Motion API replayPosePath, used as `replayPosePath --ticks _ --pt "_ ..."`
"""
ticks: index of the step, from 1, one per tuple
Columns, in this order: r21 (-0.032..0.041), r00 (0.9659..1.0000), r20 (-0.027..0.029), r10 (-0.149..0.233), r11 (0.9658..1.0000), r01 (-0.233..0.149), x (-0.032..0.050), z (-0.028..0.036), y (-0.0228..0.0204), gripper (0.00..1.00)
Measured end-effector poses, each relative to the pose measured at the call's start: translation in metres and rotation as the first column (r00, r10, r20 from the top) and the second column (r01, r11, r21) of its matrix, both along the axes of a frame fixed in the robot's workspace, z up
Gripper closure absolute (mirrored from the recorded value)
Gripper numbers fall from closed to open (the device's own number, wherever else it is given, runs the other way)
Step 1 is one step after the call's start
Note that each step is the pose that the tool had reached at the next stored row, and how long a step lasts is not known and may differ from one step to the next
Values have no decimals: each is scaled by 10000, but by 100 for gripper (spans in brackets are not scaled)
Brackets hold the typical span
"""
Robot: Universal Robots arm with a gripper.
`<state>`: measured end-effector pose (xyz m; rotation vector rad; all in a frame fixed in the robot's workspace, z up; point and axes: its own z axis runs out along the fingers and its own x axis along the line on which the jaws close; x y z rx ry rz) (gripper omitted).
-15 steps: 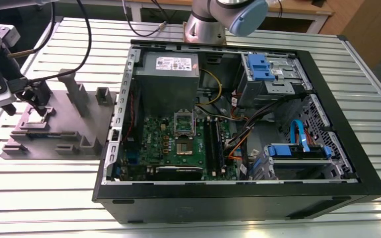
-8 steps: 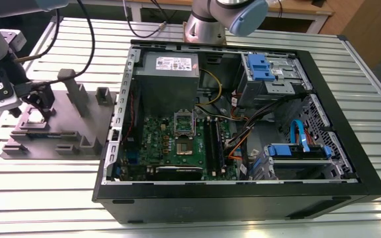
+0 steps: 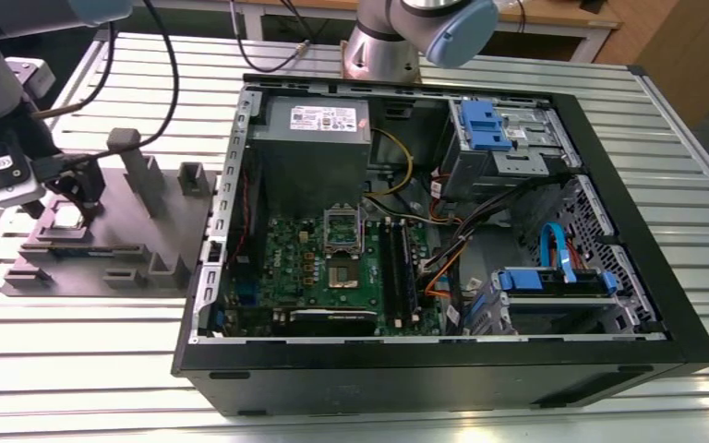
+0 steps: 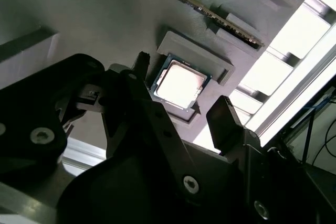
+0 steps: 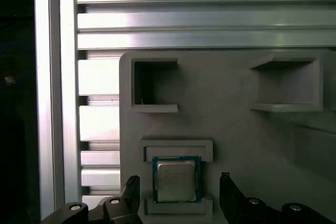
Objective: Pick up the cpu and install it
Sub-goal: 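Pick up the cpu and move it towards the insertion slot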
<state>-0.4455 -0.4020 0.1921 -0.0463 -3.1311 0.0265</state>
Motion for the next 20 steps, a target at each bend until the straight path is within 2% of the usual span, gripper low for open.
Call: replayPosePath --ticks 8,13,17,20 --pt "8 10000 11 1 10000 -1 -9 -61 23 29" --pt "87 10000 84 0 10000 -1 -31 -86 24 29" --pt "152 9999 96 33 9999 -34 -31 -104 24 29" --pt "154 9999 97 44 9999 -45 -31 -105 23 29"
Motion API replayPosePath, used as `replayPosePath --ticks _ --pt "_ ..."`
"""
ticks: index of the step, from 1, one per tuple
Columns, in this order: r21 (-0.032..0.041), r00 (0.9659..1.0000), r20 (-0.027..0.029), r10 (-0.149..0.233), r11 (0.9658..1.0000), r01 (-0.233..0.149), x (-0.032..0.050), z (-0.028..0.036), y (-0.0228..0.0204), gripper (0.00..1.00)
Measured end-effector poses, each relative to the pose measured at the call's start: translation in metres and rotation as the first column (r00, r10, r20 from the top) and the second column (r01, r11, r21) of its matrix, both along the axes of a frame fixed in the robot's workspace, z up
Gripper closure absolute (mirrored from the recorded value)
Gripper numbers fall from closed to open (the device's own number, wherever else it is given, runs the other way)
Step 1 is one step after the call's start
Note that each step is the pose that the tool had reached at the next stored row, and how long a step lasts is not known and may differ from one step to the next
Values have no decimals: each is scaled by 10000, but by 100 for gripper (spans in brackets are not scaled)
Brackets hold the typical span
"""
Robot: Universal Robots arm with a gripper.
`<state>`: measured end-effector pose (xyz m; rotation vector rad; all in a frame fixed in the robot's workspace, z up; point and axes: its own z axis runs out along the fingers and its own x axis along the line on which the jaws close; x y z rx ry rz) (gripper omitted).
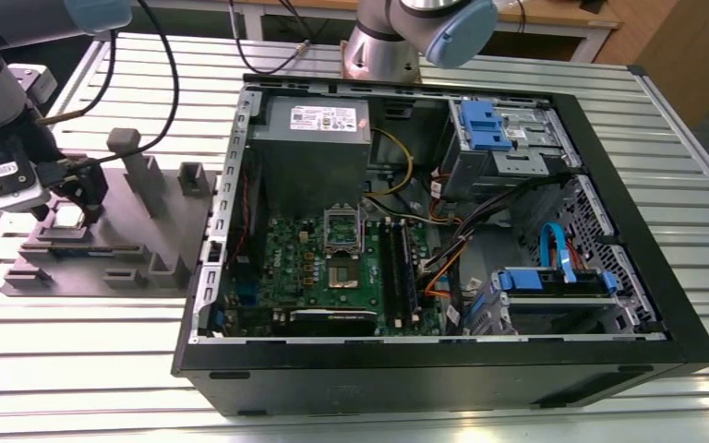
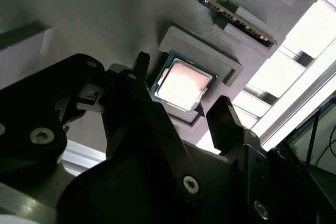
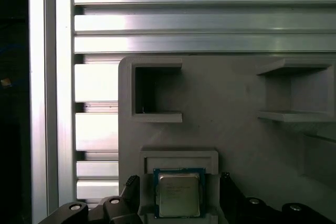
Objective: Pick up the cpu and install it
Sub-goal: 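Pick up the cpu and move it towards the insertion slot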
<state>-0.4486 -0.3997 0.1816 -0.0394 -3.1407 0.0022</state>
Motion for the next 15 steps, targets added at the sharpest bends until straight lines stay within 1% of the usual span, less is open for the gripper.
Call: replayPosePath --ticks 7,8,12,15 --pt "1 10000 1 2 10000 -2 -1 -1 -3 31" --pt "0 10000 2 2 10000 -2 -1 -1 -7 38" --pt "0 10000 3 6 10000 -6 -17 -1 -29 38" --pt "1 10000 3 6 10000 -6 -17 -2 -34 38"
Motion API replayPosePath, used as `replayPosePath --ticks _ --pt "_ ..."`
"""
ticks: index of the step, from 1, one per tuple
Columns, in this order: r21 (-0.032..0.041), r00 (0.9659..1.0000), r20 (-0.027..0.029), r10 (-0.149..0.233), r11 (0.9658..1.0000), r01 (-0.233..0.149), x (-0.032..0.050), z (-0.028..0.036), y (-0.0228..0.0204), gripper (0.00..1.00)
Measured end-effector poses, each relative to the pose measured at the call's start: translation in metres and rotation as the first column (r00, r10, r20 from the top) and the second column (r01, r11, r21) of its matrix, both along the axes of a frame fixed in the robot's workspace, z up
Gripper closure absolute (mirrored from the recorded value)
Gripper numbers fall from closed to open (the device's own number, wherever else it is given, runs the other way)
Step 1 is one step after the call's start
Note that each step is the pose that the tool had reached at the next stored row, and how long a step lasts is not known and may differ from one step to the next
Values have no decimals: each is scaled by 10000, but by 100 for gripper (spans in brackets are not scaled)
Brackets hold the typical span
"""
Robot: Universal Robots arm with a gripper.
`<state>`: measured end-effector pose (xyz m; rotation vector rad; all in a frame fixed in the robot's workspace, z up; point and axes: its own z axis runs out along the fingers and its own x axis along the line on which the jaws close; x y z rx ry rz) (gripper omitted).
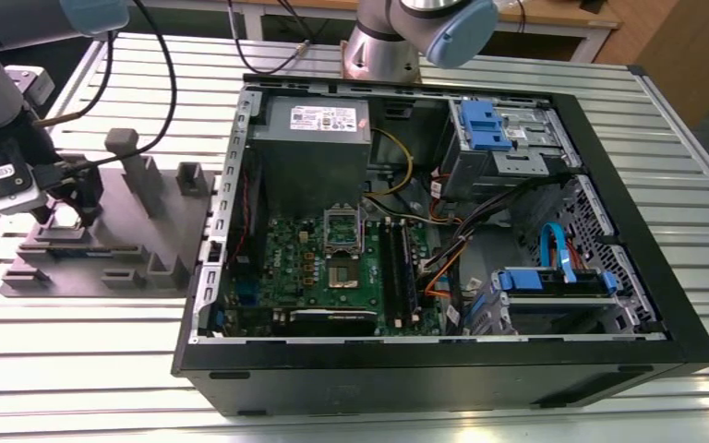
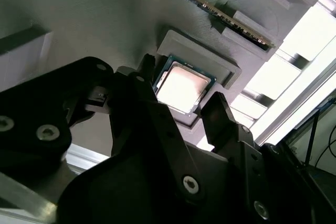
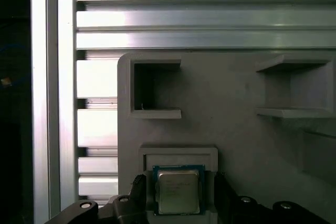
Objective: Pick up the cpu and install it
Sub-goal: 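Pick up the cpu and move it towards the insertion slot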
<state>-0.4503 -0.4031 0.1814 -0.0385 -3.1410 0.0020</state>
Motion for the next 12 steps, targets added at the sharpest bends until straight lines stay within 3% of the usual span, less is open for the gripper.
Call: replayPosePath --ticks 10,11,12 --pt "28 10000 1 0 10000 0 0 -3 -18 39" --pt "31 10000 0 0 10000 0 0 -4 -18 46" --pt "33 10000 0 0 10000 0 0 -4 -18 46"
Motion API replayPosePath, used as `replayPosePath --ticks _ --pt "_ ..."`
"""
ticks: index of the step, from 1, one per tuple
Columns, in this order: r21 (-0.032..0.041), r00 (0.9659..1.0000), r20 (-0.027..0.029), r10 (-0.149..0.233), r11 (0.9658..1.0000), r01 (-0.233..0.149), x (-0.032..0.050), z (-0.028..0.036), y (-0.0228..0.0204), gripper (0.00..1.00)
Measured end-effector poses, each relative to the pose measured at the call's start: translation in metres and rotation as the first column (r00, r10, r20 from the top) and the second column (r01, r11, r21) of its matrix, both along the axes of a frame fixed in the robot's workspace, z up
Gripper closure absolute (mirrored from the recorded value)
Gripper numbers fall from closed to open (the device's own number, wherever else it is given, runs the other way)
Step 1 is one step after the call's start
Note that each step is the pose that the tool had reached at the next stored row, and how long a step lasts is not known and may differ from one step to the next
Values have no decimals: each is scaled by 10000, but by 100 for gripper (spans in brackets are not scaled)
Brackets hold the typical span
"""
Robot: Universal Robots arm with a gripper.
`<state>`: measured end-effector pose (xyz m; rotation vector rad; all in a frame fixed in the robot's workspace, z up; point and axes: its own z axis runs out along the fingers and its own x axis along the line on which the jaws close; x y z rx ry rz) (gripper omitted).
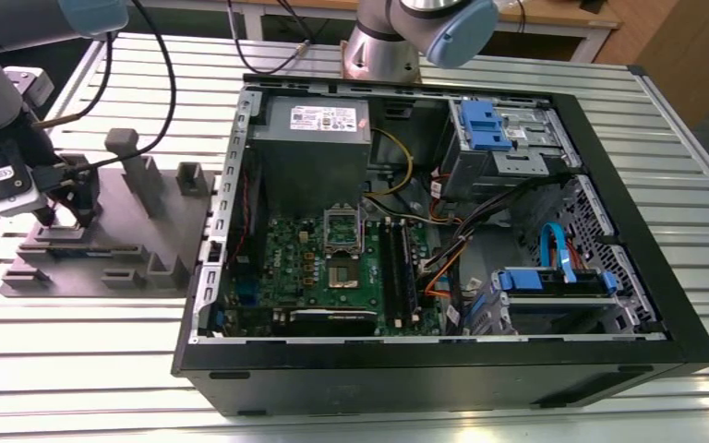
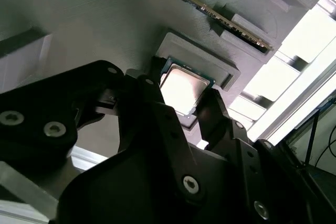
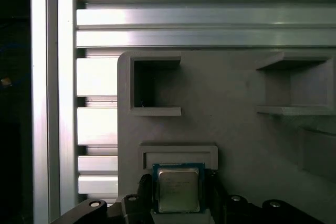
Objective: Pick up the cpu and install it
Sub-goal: 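Pick up the cpu and move it towards the insertion slot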
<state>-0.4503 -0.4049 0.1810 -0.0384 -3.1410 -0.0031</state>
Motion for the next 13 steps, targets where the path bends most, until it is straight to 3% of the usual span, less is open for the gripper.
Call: replayPosePath --ticks 6,8,13 --pt "1 10000 0 0 10000 0 0 0 0 47" --pt "2 10000 1 0 10000 0 0 1 0 53" --pt "1 10000 0 0 10000 0 0 54 0 53"
